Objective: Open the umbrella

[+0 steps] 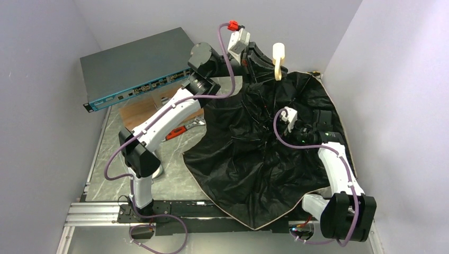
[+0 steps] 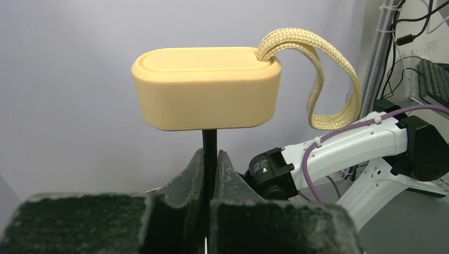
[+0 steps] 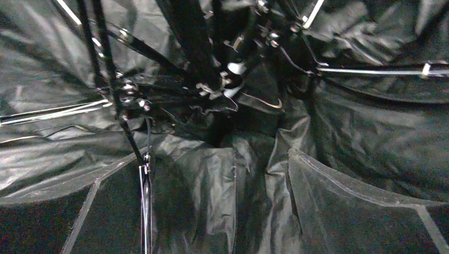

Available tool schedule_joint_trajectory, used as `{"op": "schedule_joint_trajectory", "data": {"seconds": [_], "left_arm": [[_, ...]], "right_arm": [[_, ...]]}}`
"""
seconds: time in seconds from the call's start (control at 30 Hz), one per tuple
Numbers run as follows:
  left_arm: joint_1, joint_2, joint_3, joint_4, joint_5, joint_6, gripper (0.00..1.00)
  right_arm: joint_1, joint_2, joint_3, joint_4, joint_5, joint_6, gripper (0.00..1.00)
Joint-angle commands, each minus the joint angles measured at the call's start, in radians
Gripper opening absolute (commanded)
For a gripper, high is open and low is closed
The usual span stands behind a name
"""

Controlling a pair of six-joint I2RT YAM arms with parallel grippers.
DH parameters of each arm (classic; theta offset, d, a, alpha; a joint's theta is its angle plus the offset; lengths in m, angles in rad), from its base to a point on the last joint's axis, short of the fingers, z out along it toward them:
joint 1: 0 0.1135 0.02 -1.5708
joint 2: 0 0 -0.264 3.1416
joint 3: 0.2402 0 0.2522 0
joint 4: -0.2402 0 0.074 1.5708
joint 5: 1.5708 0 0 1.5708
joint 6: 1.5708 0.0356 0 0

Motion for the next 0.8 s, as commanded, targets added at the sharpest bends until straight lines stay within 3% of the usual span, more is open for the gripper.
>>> {"op": "schedule_joint_trajectory", "data": {"seconds": [0.0,0.17,0.47,0.6,0.77], "left_arm": [[0.015,-0.095,0.034,0.061,-0.057,0.048,0.00],[0.022,-0.072,0.049,-0.037,-0.099,0.144,0.00],[0.022,-0.064,0.008,-0.030,-0.078,0.152,0.00],[0.022,-0.068,-0.001,-0.006,-0.082,0.132,0.00],[0.020,-0.081,0.016,0.005,-0.085,0.108,0.00]], "right_arm": [[-0.096,0.001,0.005,-0.039,0.024,-0.195,0.97],[-0.098,-0.040,0.131,-0.087,-0.115,-0.096,0.97],[0.137,-0.121,0.281,0.220,-0.077,0.419,0.95],[0.241,-0.097,0.284,0.388,0.001,0.555,0.76],[0.275,-0.046,0.245,0.488,0.070,0.554,0.57]]}}
